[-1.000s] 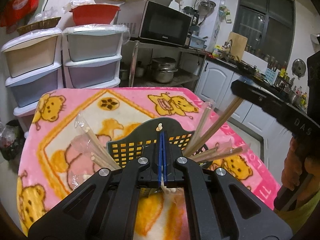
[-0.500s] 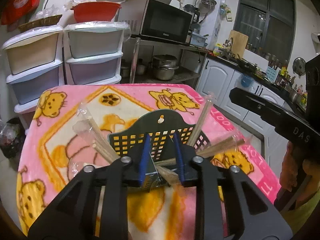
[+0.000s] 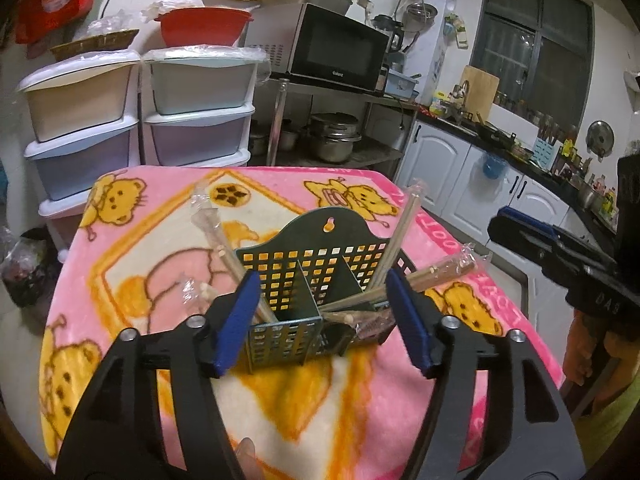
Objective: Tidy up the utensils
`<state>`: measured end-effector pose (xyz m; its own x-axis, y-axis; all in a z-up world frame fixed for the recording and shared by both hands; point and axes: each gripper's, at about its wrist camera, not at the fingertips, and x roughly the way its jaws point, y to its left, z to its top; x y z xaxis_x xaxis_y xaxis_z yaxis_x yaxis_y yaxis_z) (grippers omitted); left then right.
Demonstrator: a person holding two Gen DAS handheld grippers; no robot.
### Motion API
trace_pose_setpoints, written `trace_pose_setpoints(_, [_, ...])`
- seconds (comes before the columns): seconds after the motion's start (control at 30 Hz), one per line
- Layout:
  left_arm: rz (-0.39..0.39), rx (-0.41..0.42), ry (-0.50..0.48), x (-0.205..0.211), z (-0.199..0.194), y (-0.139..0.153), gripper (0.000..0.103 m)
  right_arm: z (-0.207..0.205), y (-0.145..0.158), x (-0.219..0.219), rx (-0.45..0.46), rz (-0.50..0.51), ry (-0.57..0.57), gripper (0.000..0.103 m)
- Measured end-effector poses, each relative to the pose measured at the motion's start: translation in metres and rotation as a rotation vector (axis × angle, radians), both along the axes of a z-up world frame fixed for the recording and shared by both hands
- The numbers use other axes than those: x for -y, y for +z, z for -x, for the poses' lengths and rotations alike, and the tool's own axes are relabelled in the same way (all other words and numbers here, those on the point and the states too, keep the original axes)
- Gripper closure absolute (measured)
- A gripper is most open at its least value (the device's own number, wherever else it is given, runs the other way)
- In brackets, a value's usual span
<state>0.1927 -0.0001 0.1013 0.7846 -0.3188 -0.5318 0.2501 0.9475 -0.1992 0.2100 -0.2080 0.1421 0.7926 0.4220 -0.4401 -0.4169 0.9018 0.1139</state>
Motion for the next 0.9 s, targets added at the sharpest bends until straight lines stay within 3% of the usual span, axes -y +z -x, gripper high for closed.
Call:
trace_pose_setpoints(0.47, [0.028, 0.062, 0.02, -0.008, 0.031, 0.024, 0.011, 0.031, 0.001, 0.006, 0.033, 0.004, 0.001, 0.033])
trace_pose_setpoints(0.9, [0.038, 0.073, 0.029, -0.009, 0.057, 0.02, 0.011, 0.054, -0.008, 0.012, 0.035, 0.009, -0.012, 0.023])
